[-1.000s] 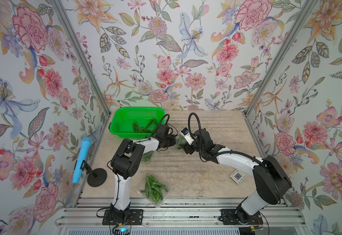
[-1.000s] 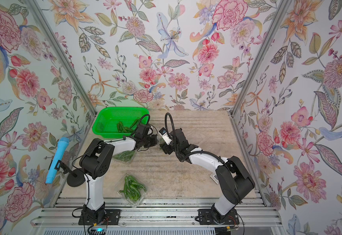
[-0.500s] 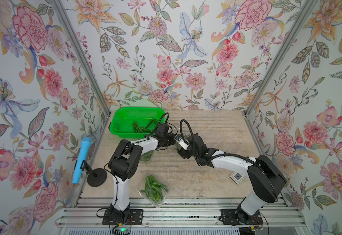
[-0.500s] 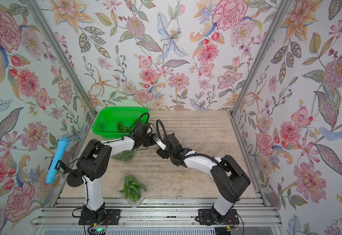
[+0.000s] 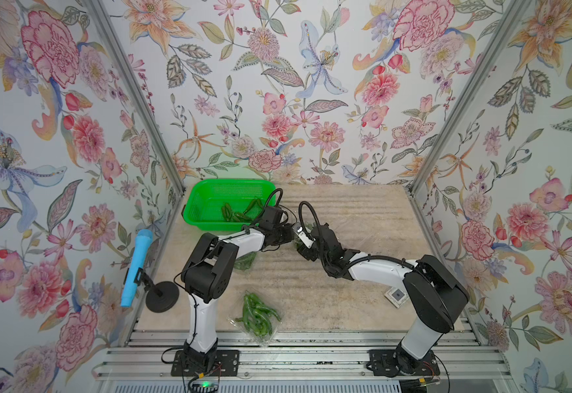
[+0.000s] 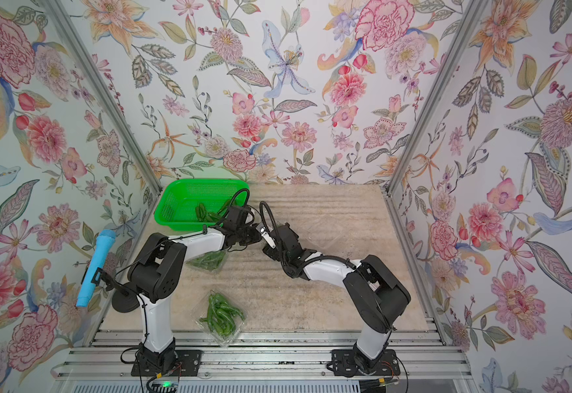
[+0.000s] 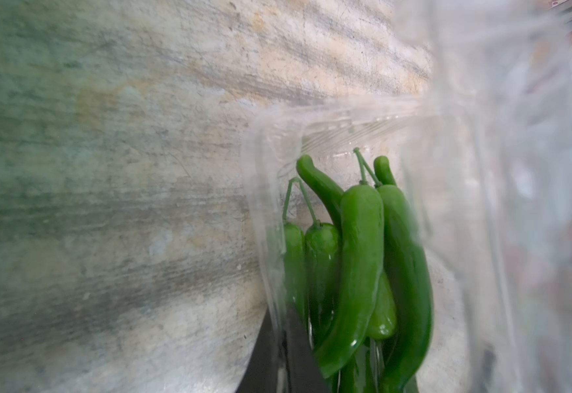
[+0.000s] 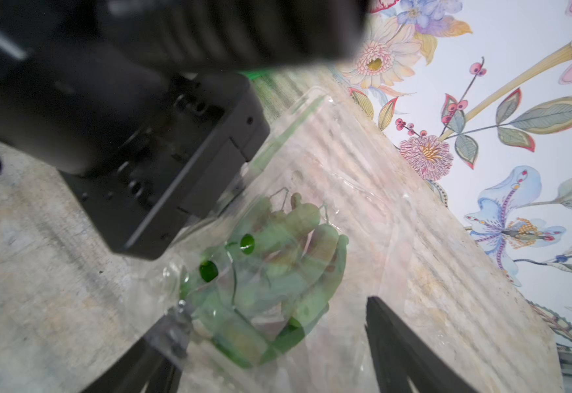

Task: Take small green peppers out of containers
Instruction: Open the packing box at the center of the board.

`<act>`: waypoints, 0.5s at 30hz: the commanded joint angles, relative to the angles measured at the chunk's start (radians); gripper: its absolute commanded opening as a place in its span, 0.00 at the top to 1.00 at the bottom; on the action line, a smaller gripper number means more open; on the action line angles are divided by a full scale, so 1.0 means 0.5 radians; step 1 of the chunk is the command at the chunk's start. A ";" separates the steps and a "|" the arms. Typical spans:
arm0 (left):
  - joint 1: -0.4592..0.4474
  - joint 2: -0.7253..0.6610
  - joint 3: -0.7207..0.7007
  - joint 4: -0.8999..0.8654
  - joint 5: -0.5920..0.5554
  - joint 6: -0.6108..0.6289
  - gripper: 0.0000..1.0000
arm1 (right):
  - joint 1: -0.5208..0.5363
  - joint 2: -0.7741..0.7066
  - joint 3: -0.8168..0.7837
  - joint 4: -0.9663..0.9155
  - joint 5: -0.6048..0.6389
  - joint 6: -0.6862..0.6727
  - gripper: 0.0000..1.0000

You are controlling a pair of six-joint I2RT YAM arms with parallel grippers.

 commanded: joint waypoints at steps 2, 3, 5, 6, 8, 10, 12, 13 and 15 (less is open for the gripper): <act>0.008 -0.081 -0.068 -0.063 -0.020 0.063 0.91 | -0.083 -0.028 0.015 0.117 0.107 0.068 0.18; 0.012 -0.096 -0.084 -0.058 -0.028 0.066 0.91 | -0.107 -0.041 0.021 0.103 0.107 0.121 0.18; 0.025 -0.114 -0.105 -0.054 -0.030 0.066 0.91 | -0.158 -0.062 0.011 0.091 0.049 0.202 0.18; 0.028 -0.122 -0.113 -0.053 -0.034 0.067 0.91 | -0.190 -0.067 0.016 0.071 0.008 0.261 0.18; 0.029 -0.130 -0.119 -0.055 -0.033 0.071 0.91 | -0.228 -0.064 0.011 0.061 -0.072 0.345 0.18; 0.031 -0.142 -0.120 -0.058 -0.040 0.076 0.90 | -0.305 -0.041 0.020 0.037 -0.137 0.438 0.18; 0.037 -0.159 -0.123 -0.076 -0.061 0.089 0.90 | -0.343 -0.016 0.017 0.041 -0.146 0.521 0.18; 0.042 -0.167 -0.125 -0.086 -0.072 0.094 0.90 | -0.358 -0.008 0.012 0.042 -0.147 0.557 0.18; 0.056 -0.200 -0.141 -0.092 -0.086 0.100 0.88 | -0.411 -0.007 0.008 0.022 -0.187 0.670 0.17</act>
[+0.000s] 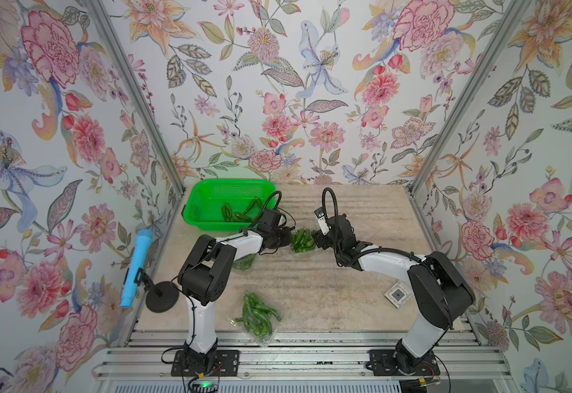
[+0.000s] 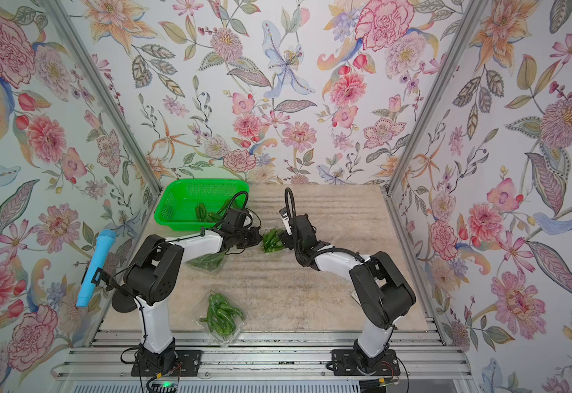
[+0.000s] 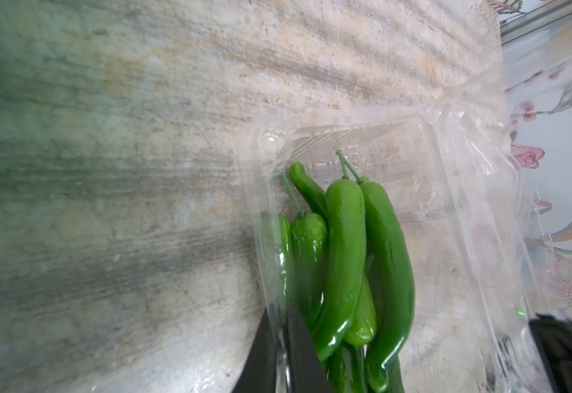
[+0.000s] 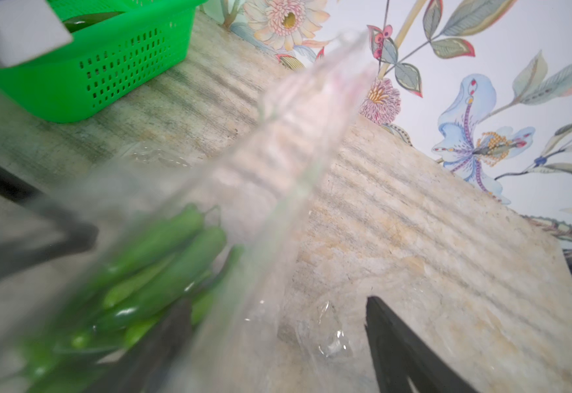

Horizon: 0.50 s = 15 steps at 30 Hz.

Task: Take small green peppers out of containers
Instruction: Open the packing box at the center of the board.

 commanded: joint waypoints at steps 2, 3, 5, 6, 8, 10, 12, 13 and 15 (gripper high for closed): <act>0.047 -0.145 -0.052 -0.041 -0.066 0.057 0.87 | -0.119 -0.002 0.020 -0.067 -0.224 0.356 0.17; 0.056 -0.152 -0.049 -0.047 -0.068 0.064 0.87 | -0.154 0.004 0.034 -0.099 -0.308 0.423 0.17; 0.075 -0.173 -0.049 -0.055 -0.087 0.071 0.86 | -0.230 0.018 0.050 -0.135 -0.482 0.541 0.15; 0.085 -0.168 -0.049 -0.054 -0.085 0.071 0.85 | -0.249 0.025 0.063 -0.159 -0.537 0.573 0.15; 0.101 -0.152 -0.034 -0.061 -0.080 0.078 0.85 | -0.266 0.045 0.087 -0.212 -0.654 0.625 0.14; 0.109 -0.132 -0.025 -0.073 -0.072 0.087 0.80 | -0.279 0.024 0.051 -0.180 -0.718 0.687 0.14; 0.110 -0.116 -0.021 -0.075 -0.076 0.094 0.72 | -0.289 -0.024 -0.007 -0.137 -0.759 0.745 0.14; 0.109 -0.113 -0.021 -0.082 -0.083 0.099 0.68 | -0.289 -0.066 -0.053 -0.103 -0.766 0.769 0.13; 0.110 -0.116 -0.021 -0.087 -0.105 0.101 0.63 | -0.294 -0.148 -0.126 -0.061 -0.805 0.808 0.12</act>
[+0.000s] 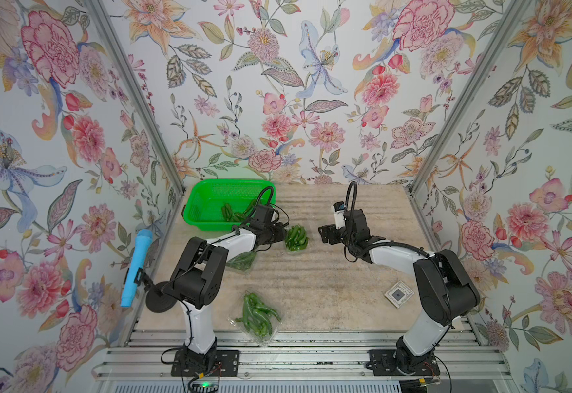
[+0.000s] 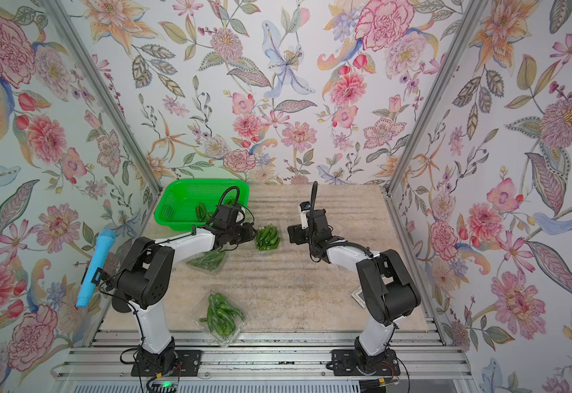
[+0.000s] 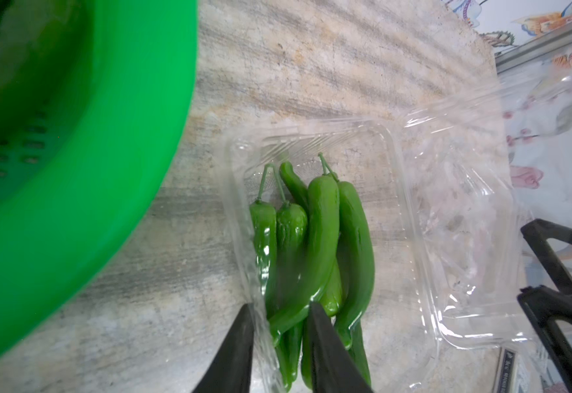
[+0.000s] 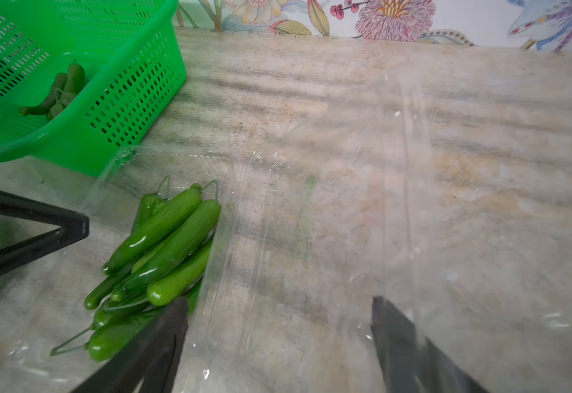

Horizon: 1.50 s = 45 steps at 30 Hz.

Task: Take small green peppers out of containers
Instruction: Open the packing box at the center of the board.

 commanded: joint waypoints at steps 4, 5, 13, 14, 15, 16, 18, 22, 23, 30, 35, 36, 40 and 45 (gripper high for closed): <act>0.016 -0.088 0.001 -0.040 -0.086 0.052 0.59 | 0.005 -0.329 -0.181 0.049 -0.127 0.201 0.11; 0.016 -0.118 0.004 -0.050 -0.095 0.055 0.58 | 0.015 -0.373 -0.180 0.009 -0.135 0.204 0.11; 0.016 -0.384 -0.021 -0.206 -0.259 0.161 0.56 | 0.215 -0.270 0.225 -0.508 -0.101 0.419 0.32; 0.019 -0.419 -0.033 -0.205 -0.278 0.174 0.56 | 0.236 -0.214 0.300 -0.572 -0.107 0.449 0.33; 0.016 -0.456 -0.044 -0.203 -0.309 0.201 0.55 | 0.281 -0.125 0.417 -0.642 -0.117 0.483 0.35; 0.016 -0.492 -0.050 -0.205 -0.351 0.228 0.55 | 0.317 -0.054 0.518 -0.696 -0.085 0.520 0.35; 0.026 -0.536 -0.053 -0.225 -0.423 0.272 0.54 | 0.376 0.056 0.659 -0.753 0.004 0.588 0.36; 0.070 -0.549 -0.071 -0.221 -0.394 0.319 0.54 | 0.401 0.158 0.780 -0.799 0.165 0.645 0.31; 0.074 -0.541 -0.075 -0.210 -0.376 0.323 0.54 | 0.400 0.156 0.776 -0.804 0.203 0.650 0.31; 0.083 -0.446 -0.077 -0.121 -0.246 0.341 0.55 | 0.467 -0.060 0.748 -0.980 0.540 0.455 0.21; 0.085 -0.427 -0.064 -0.110 -0.243 0.349 0.55 | 0.443 -0.322 0.703 -0.993 0.711 0.273 0.17; 0.089 -0.432 -0.068 -0.108 -0.248 0.349 0.55 | 0.447 -0.379 0.701 -0.991 0.739 0.239 0.17; 0.119 -0.459 -0.089 -0.102 -0.255 0.353 0.54 | 0.428 -0.471 0.774 -1.052 0.635 0.230 0.16; 0.214 -0.539 -0.144 -0.094 -0.252 0.365 0.54 | 0.432 -0.102 1.067 -1.311 0.299 0.405 0.26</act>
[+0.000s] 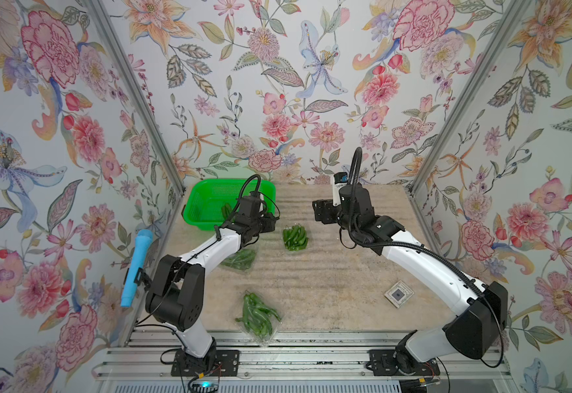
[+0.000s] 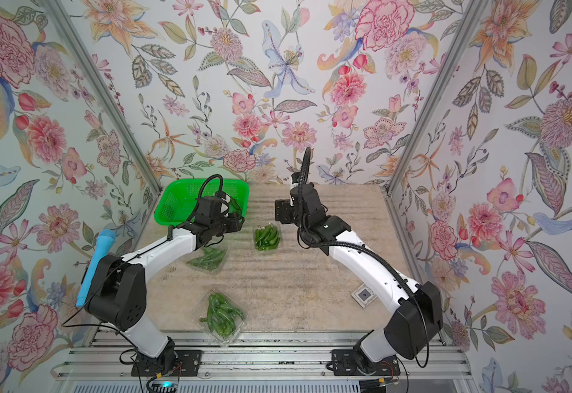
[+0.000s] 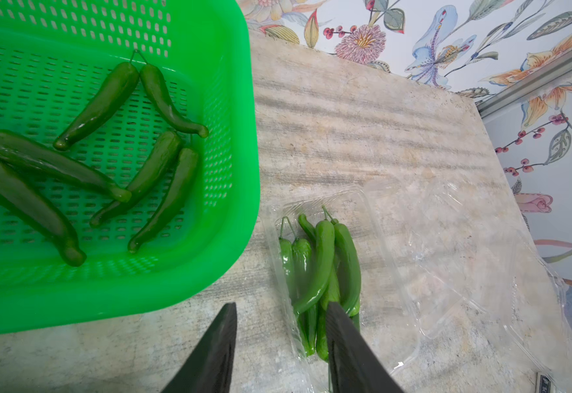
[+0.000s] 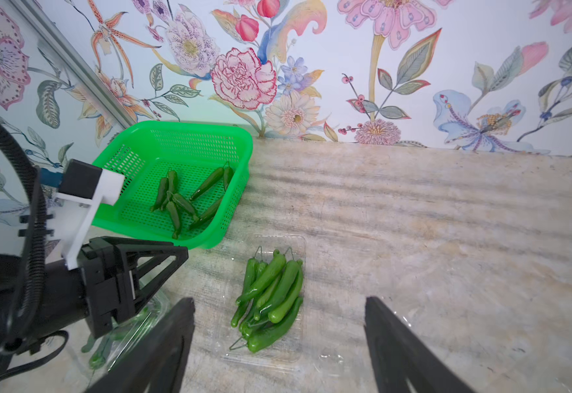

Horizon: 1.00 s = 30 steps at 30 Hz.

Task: Take small green peppers out of containers
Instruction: Open the packing box at the center of the board.

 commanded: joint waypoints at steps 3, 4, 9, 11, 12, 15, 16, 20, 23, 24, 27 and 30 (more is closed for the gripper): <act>0.150 -0.128 -0.097 0.006 0.004 0.071 0.53 | 0.003 0.578 0.237 -0.257 -0.371 0.190 0.37; 0.175 -0.149 -0.114 0.006 0.014 0.080 0.54 | 0.003 0.674 0.289 -0.261 -0.425 0.223 0.40; 0.255 -0.280 -0.204 0.006 0.022 0.105 0.53 | 0.003 1.062 0.541 -0.290 -0.446 0.394 0.49; 0.271 -0.336 -0.230 0.012 0.017 0.103 0.52 | -0.001 1.145 0.588 -0.298 -0.448 0.432 0.54; 0.274 -0.354 -0.244 0.023 0.013 0.104 0.52 | 0.000 1.176 0.610 -0.310 -0.458 0.447 0.54; 0.284 -0.384 -0.272 0.037 0.009 0.108 0.52 | 0.001 1.246 0.639 -0.322 -0.506 0.465 0.54; 0.287 -0.388 -0.279 0.047 0.011 0.108 0.53 | 0.000 1.265 0.645 -0.324 -0.517 0.465 0.54; 0.288 -0.385 -0.291 0.063 0.026 0.107 0.54 | 0.000 1.319 0.673 -0.322 -0.558 0.474 0.55; 0.290 -0.384 -0.292 0.070 0.035 0.108 0.54 | 0.001 1.328 0.699 -0.321 -0.531 0.476 0.55; 0.292 -0.382 -0.292 0.067 0.037 0.107 0.54 | 0.002 1.333 0.711 -0.320 -0.523 0.479 0.55; 0.294 -0.387 -0.288 0.071 0.041 0.106 0.54 | 0.002 1.357 0.732 -0.323 -0.522 0.522 0.56; 0.288 -0.387 -0.291 0.072 0.041 0.107 0.54 | -0.065 1.370 0.727 -0.323 -0.504 0.559 0.57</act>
